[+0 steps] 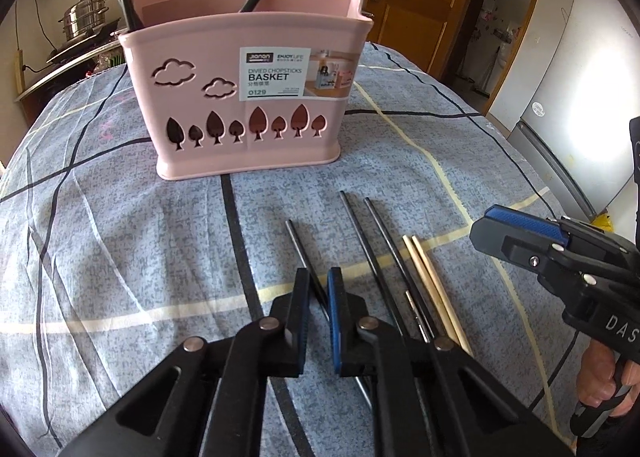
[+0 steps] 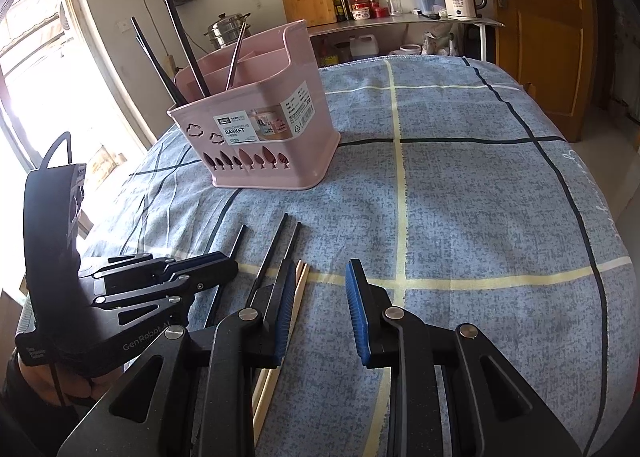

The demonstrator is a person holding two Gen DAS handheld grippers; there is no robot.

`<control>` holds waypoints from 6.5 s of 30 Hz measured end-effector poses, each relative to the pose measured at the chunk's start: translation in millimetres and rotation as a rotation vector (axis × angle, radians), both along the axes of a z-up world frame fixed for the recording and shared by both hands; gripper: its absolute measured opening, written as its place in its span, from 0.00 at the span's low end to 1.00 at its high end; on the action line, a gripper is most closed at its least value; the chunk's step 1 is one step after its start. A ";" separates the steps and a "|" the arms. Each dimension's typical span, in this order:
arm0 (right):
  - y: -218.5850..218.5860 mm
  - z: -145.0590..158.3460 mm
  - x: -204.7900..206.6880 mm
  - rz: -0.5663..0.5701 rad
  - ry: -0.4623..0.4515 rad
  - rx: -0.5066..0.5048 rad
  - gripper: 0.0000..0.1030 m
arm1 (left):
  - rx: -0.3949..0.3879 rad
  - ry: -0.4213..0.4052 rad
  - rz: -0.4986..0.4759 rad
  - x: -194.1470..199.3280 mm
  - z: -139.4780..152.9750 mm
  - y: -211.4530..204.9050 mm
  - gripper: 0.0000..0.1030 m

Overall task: Organize utensils
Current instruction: 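Close the left gripper on a metal chopstick while the right gripper grasps a black chopstick, then lift both held chopsticks upright and carry them above the pink basket, then lower both chopsticks into the basket compartments and open both grippers, then move both open grippers back down to the chopsticks on the cloth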

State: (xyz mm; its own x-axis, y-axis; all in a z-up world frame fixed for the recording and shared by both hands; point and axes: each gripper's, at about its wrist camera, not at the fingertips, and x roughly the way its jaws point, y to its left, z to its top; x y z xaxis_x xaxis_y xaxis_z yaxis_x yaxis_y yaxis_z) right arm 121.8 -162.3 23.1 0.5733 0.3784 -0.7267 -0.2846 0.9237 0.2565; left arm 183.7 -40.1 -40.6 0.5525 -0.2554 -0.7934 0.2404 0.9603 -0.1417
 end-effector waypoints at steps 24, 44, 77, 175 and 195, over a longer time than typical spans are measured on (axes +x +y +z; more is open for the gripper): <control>56.0 -26.0 50.6 0.077 0.101 -0.152 0.10 | -0.005 0.062 0.091 16.9 2.2 70.0 0.09; 58.5 -7.7 49.8 0.046 0.084 -0.123 0.05 | 0.015 0.043 0.092 28.1 11.6 59.8 0.07; 32.0 168.0 -28.4 0.040 -0.358 -0.022 0.04 | -0.093 -0.334 0.034 -43.4 175.2 87.3 0.05; -21.5 141.3 -45.2 -0.007 -0.346 0.127 0.13 | -0.205 -0.359 0.038 -72.9 142.5 89.1 0.29; -37.5 76.6 -49.1 -0.034 -0.192 0.136 0.13 | -0.177 -0.081 -0.039 -29.7 51.9 28.5 0.29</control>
